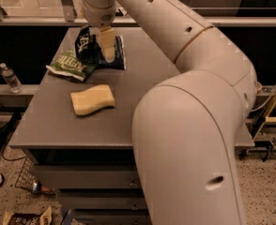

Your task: Move blue chip bag near green jalapeno chip bag

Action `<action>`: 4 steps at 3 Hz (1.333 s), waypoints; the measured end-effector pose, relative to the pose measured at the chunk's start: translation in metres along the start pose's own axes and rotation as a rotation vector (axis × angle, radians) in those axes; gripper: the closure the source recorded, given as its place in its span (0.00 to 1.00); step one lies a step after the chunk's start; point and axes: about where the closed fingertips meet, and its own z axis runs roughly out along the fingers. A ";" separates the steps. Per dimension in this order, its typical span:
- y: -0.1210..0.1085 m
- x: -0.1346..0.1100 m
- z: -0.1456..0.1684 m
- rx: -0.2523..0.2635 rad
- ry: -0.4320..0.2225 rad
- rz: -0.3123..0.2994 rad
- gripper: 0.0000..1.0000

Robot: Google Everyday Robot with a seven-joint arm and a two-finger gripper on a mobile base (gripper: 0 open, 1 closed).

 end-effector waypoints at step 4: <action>0.135 0.115 -0.097 0.167 -0.109 0.483 0.00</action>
Offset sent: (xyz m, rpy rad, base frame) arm -0.0470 -0.1876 0.0598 0.2509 0.0236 -0.3690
